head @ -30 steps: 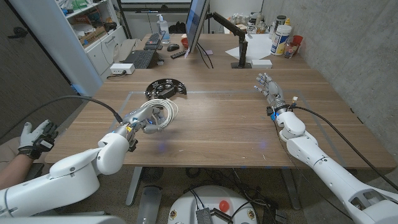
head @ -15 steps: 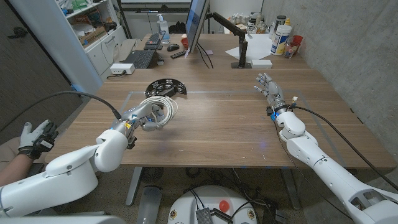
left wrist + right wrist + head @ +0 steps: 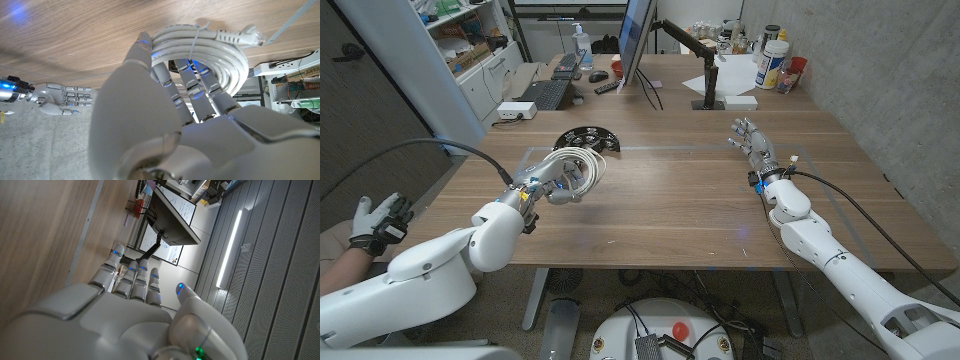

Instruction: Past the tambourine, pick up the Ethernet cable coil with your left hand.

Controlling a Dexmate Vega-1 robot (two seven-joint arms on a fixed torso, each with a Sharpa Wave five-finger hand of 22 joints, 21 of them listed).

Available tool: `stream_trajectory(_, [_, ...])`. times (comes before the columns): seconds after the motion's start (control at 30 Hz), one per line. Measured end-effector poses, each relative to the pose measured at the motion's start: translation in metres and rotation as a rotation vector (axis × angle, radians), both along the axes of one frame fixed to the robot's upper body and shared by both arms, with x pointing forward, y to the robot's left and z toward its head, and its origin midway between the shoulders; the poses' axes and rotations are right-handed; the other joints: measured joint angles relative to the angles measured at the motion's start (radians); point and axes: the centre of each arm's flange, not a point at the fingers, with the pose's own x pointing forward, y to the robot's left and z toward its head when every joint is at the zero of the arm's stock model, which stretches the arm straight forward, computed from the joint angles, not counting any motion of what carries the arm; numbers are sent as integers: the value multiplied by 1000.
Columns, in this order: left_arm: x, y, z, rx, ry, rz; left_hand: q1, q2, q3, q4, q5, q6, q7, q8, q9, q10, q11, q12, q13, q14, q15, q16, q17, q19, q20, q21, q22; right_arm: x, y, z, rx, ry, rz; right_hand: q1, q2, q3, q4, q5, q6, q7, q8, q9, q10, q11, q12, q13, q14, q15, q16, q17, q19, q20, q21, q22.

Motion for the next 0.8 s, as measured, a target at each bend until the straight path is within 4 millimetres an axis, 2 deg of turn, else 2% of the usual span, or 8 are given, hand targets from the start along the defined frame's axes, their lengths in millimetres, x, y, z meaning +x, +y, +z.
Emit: stream_trajectory(0.8, [-13, -7, 25, 32, -43, 5, 0, 0, 0, 0, 9, 0, 0, 6, 0, -2, 2, 3, 0, 4, 3, -11, 22, -9, -1, 23, -14, 0, 0, 0, 0, 2, 1, 0, 0, 0, 0, 0, 0, 0, 0, 0, 0, 0, 0, 0, 0, 0, 0, 0, 0, 0, 0, 0])
